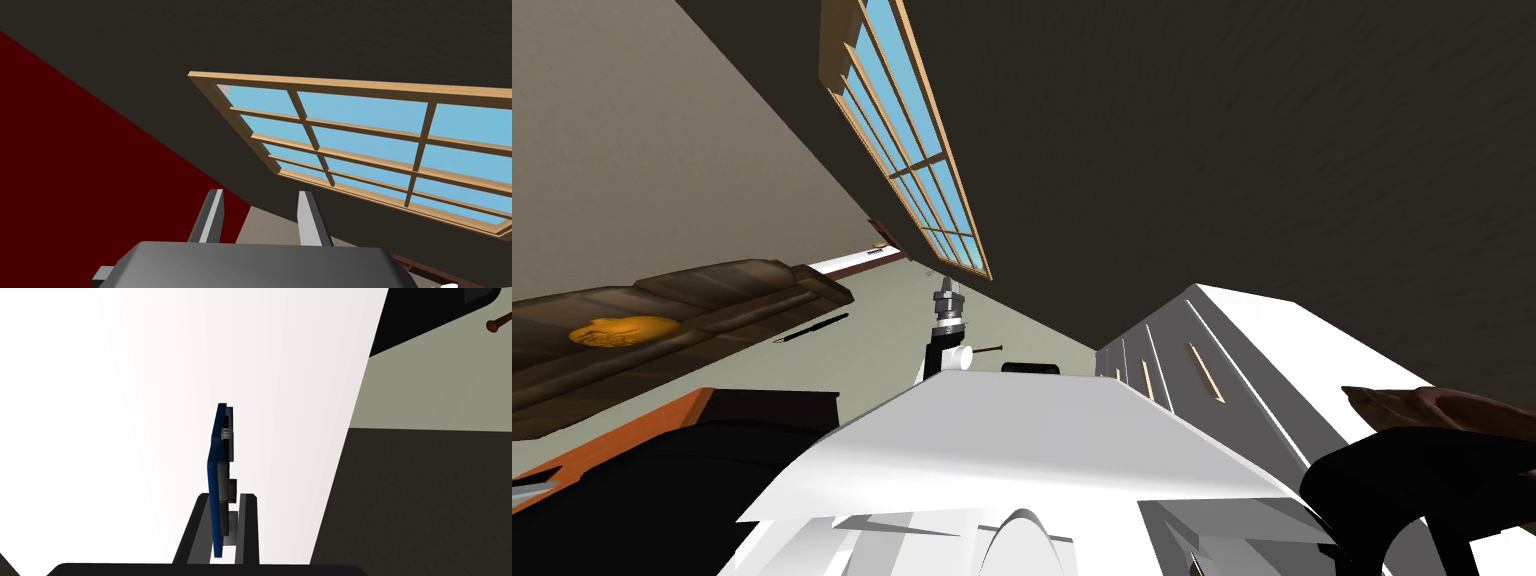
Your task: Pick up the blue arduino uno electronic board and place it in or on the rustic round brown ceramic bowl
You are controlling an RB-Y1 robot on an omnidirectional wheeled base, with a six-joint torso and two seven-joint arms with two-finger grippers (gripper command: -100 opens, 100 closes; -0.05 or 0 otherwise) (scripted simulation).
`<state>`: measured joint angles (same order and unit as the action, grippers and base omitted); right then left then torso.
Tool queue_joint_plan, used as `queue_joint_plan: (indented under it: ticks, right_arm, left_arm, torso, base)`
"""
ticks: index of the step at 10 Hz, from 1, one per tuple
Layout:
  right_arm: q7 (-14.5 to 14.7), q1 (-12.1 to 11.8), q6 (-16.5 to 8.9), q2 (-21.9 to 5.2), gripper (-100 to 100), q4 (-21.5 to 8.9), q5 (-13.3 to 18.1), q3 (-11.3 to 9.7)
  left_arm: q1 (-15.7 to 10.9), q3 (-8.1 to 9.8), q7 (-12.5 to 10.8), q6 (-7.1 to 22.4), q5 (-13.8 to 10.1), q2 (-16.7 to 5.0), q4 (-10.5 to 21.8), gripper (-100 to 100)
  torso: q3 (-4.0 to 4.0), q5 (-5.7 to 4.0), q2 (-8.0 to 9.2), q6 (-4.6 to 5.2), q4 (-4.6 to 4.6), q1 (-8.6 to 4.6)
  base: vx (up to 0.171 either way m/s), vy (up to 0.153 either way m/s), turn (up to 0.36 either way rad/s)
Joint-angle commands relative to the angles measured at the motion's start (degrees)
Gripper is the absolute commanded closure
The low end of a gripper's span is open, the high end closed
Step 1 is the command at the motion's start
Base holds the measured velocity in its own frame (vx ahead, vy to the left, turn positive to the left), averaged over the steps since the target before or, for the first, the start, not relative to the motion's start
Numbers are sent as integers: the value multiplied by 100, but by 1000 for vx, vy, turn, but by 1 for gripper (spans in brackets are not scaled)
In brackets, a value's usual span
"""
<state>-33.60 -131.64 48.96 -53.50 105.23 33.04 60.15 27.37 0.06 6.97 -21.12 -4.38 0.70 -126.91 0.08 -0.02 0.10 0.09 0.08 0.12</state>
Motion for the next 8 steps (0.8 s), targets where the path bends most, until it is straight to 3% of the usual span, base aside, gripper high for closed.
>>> queue_joint_plan:
  ticks: [1,2,3,4,6,7,8]
  right_arm:
    - [0,0,0,0,100,0,0,0]
    - [0,0,-1,0,100,0,0,0]
    - [0,0,-1,1,0,-1,0,0]
    - [44,-109,144,66,100,37,-57,200]
    - [79,-234,281,139,100,87,-115,415]
    - [82,-189,250,125,100,50,-96,339]
    - [89,-195,269,131,0,52,-100,352]
  left_arm:
    - [0,0,0,0,0,0,0,0]
    - [0,0,0,0,0,0,0,0]
    - [0,0,0,0,0,0,0,0]
    - [0,0,0,0,0,0,0,0]
    - [0,0,0,0,0,0,0,0]
    - [0,0,0,0,0,0,0,0]
    - [0,0,0,0,0,0,0,0]
  torso:
    - [0,0,0,0,0,0]
    - [0,0,0,0,0,0]
    - [0,0,0,0,0,-1]
    - [0,-1,0,0,0,-1]
    - [-1,2,-2,3,-1,0]
    - [-3,1,-5,2,-1,-1]
    - [-3,-2,-4,0,-2,-1]
  base:
    - [0,0,0]
    - [0,0,0]
    - [0,0,0]
    - [11,-14,-197]
    - [20,-17,-128]
    - [6,-6,-15]
    - [0,0,0]
